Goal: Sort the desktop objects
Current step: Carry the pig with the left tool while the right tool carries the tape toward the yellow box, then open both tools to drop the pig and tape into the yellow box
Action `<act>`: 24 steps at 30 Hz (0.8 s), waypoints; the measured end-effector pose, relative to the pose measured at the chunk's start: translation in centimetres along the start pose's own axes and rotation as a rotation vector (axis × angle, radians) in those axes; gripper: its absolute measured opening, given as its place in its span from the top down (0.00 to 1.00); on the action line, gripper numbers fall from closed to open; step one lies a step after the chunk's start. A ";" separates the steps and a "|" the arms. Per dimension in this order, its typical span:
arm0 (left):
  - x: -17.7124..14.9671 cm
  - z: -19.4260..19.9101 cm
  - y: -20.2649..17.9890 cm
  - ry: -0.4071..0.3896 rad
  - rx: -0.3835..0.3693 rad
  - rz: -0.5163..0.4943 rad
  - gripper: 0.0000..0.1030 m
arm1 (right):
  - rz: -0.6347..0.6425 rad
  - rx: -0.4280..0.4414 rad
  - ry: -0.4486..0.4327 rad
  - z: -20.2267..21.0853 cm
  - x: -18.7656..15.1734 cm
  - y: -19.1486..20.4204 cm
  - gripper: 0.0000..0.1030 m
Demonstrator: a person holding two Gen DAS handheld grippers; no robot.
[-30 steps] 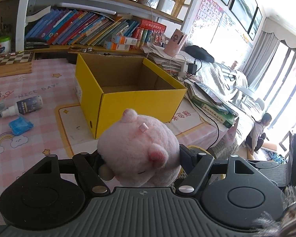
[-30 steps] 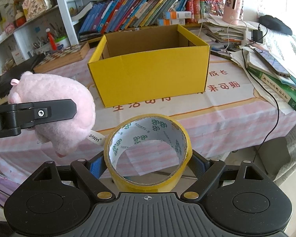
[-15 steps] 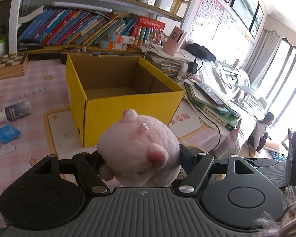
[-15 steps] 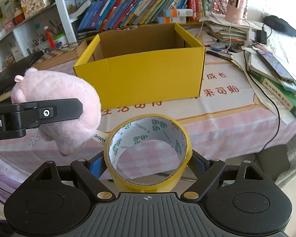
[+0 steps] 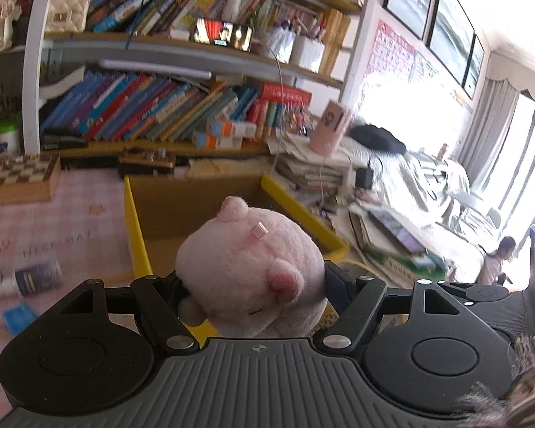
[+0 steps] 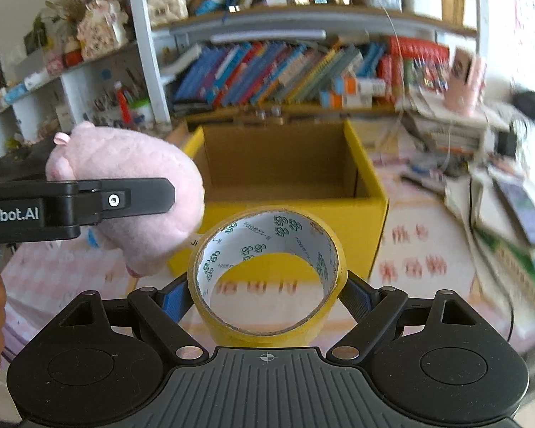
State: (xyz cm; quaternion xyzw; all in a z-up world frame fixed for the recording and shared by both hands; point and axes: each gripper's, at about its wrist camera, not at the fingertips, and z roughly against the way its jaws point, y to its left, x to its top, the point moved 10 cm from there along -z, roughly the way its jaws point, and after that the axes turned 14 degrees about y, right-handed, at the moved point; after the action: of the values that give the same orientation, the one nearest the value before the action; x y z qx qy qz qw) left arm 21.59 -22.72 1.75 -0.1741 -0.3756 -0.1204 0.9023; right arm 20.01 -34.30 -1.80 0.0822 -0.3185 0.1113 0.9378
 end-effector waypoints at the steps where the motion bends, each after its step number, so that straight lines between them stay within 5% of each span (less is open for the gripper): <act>1: 0.6 -0.1 0.1 -0.008 0.000 0.004 0.30 | 0.011 0.002 -0.014 0.0 0.7 -0.3 0.15; 13: 6.0 -4.8 0.7 -0.001 0.057 -0.045 0.30 | 0.184 -0.015 -0.074 -3.8 7.2 -1.9 0.15; 17: 7.9 -7.4 1.5 0.031 0.101 -0.088 0.30 | 0.340 -0.034 -0.027 -6.8 8.9 -1.4 0.15; 24: 9.7 -14.1 4.6 0.208 0.138 -0.091 0.35 | 0.583 -0.024 0.159 -13.9 10.2 -0.7 0.15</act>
State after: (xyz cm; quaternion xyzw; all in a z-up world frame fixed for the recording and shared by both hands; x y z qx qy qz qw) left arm 38.83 -25.09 -1.60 -0.0810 -0.2951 -0.1527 0.9397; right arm 36.07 -30.24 -6.48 -0.0328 -0.2555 0.3779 0.8893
